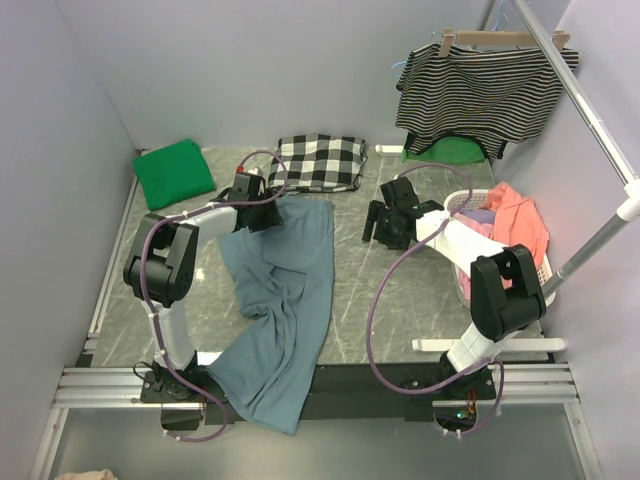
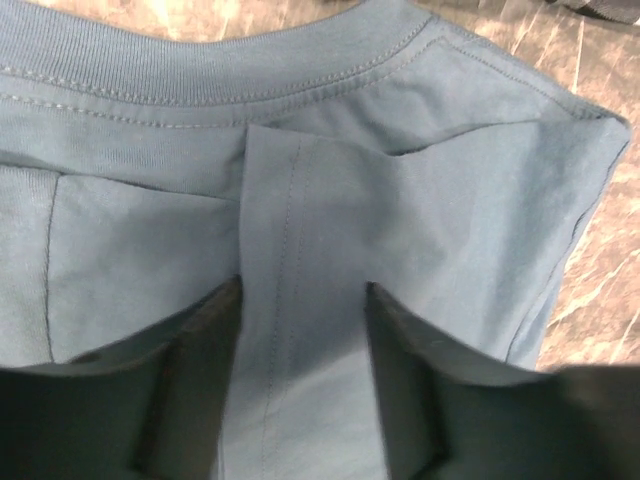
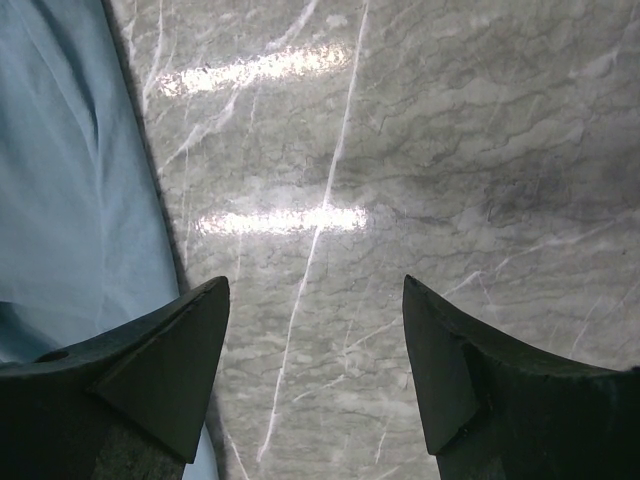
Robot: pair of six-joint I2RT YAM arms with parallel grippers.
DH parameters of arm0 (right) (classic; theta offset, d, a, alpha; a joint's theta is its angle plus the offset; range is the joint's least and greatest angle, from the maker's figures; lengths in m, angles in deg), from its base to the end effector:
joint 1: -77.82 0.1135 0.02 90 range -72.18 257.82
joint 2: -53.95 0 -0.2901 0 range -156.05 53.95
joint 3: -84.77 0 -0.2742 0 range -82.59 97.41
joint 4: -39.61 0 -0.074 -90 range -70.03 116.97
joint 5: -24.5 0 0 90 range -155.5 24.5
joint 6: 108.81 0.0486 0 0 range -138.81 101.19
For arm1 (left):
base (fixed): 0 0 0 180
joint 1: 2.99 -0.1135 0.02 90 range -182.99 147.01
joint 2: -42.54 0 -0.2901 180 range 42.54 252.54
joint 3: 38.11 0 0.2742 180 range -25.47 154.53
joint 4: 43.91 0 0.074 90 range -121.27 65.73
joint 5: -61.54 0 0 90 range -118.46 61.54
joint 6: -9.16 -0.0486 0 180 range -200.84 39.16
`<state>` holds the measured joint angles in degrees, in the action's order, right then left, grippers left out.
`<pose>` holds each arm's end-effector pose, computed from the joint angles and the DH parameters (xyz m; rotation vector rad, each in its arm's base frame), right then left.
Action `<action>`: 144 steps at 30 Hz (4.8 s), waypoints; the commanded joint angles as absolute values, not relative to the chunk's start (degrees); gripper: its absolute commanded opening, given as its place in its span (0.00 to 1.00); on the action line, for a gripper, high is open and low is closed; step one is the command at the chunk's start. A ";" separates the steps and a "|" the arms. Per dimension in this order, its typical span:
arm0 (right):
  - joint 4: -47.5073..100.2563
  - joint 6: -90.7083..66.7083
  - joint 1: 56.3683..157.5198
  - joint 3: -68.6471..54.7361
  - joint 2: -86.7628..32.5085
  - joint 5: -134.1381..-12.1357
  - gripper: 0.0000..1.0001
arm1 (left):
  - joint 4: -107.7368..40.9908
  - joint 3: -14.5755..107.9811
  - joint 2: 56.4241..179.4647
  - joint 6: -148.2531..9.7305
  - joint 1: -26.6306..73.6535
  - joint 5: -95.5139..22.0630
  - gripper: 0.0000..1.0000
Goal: Fold and stack the t-shirts
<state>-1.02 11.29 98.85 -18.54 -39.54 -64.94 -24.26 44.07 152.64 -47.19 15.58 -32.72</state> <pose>0.3419 0.1310 0.2205 0.2098 2.5983 0.3171 0.4203 -0.1450 0.1671 -0.2877 2.4447 -0.5027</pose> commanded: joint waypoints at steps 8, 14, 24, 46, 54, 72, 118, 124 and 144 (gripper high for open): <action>0.34 9.84 99.44 -18.96 -41.23 -65.32 0.76 | -25.29 47.84 156.09 -47.53 15.82 -34.97 0.14; 1.04 9.31 99.79 -19.39 -41.76 -67.07 0.75 | -26.69 47.14 152.07 -47.88 15.82 -33.91 0.01; 1.40 9.05 101.28 -18.43 -42.90 -68.93 0.76 | -23.28 43.44 140.02 -44.90 15.82 -28.82 0.01; 0.60 8.52 102.95 -17.11 -42.90 -68.39 0.75 | -20.81 36.49 140.27 -42.26 15.64 -19.06 0.73; 2.53 7.55 105.67 -14.22 -42.90 -71.90 0.76 | -20.46 39.21 139.39 -43.14 15.64 -18.36 0.89; 9.31 8.34 106.21 14.78 -70.05 -89.05 0.79 | -25.02 42.47 150.72 -42.34 9.05 -23.80 0.90; 6.23 6.94 101.99 4.86 -58.28 -69.89 0.81 | -18.09 52.83 150.46 -46.29 11.08 -25.83 0.95; 7.45 6.41 100.58 4.16 -60.92 -68.22 0.82 | -25.36 54.96 156.96 -49.72 3.79 -34.60 0.97; 13.00 5.27 94.60 8.72 -72.25 -84.29 0.82 | -27.14 68.75 175.96 -58.08 -1.93 -66.87 0.97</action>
